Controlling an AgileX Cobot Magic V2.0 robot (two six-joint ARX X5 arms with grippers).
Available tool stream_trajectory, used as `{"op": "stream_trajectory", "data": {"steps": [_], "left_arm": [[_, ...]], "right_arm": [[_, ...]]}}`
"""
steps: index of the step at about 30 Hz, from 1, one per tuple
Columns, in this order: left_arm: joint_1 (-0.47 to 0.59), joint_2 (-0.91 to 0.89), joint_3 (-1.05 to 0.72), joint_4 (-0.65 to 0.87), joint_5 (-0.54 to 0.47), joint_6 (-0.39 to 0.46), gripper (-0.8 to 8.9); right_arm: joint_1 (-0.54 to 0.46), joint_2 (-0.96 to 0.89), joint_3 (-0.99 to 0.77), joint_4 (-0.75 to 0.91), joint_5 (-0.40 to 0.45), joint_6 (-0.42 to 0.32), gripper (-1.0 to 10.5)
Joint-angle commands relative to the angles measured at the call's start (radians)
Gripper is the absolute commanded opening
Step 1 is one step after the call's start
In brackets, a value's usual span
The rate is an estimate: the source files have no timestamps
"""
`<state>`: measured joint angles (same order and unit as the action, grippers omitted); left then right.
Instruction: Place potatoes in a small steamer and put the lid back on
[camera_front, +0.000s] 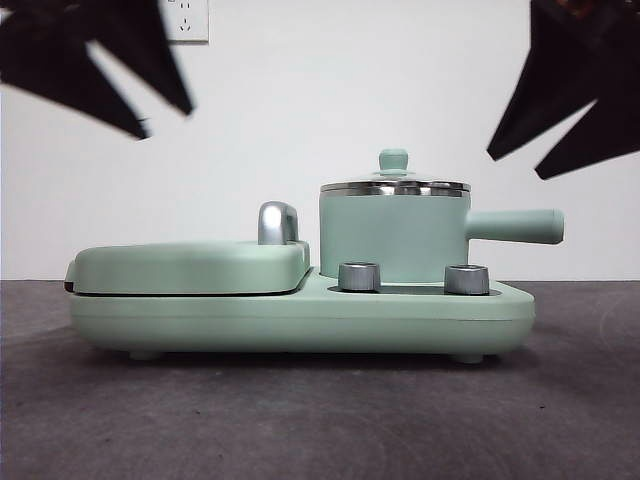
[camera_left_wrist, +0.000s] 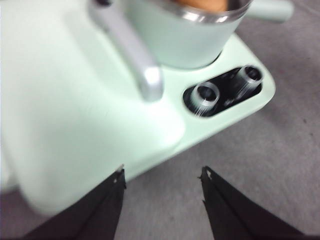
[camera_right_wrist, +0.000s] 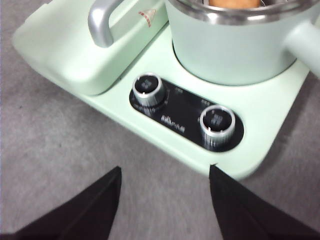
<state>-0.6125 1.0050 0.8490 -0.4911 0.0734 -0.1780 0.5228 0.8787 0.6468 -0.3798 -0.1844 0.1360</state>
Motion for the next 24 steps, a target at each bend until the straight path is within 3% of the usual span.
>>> {"op": "stream_trajectory", "data": {"steps": [1,6,7,8,10,13,24], "left_arm": [[-0.004,-0.051,-0.016,-0.005,-0.014,-0.04,2.48],[-0.004,-0.096,-0.016,-0.067,-0.014,-0.033,2.42],[-0.004,-0.101,-0.016,-0.073,-0.014,-0.032,1.87],[-0.004,-0.104,-0.016,-0.076,-0.014,-0.032,0.48],[-0.004,-0.105,-0.016,-0.077,-0.012,-0.033,0.03],[-0.004,-0.105,-0.015,-0.094,-0.012,-0.033,0.06],[-0.005,-0.105,-0.016,-0.092,-0.013,-0.033,0.06]], "right_arm": [[0.006,0.021,0.028,0.033,-0.003,0.006,2.7],[0.006,0.019,0.028,0.031,-0.006,0.014,2.4],[0.006,0.015,0.028,0.033,-0.006,0.014,1.3],[0.006,0.015,0.028,0.037,-0.007,0.014,-0.2],[0.006,0.015,0.028,0.051,-0.008,0.015,0.2],[0.006,0.008,0.029,0.014,-0.082,0.021,0.2],[0.006,0.008,0.029,0.051,-0.084,0.021,0.2]]}}
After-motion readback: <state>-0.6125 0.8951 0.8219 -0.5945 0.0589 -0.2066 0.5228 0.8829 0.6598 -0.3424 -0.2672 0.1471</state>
